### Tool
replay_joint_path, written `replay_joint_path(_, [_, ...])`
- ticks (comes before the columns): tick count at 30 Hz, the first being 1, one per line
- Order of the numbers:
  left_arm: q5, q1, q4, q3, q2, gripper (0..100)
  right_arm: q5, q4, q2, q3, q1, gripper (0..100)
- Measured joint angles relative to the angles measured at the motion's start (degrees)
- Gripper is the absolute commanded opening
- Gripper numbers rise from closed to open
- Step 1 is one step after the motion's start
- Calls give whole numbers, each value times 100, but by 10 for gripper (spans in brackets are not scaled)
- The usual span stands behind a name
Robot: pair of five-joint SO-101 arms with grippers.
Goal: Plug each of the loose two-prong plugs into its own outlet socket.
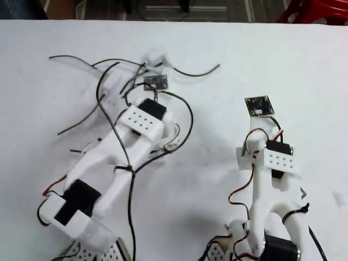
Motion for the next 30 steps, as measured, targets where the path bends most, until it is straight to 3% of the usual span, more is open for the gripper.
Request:
replay_joint_path(10, [413, 9, 0, -176, 440, 24, 0, 0, 0, 0, 0, 21])
replay_joint_path(21, [281, -35, 35, -492, 1196, 41, 0, -18, 9, 53, 0, 21])
replay_joint_path(27, [-79, -176, 62, -624, 1222, 250, 0, -105, 0, 105, 0, 21])
replay_joint_path(30, [-413, -360, 448, -800, 1143, 342, 0, -308, 0, 255, 0, 21])
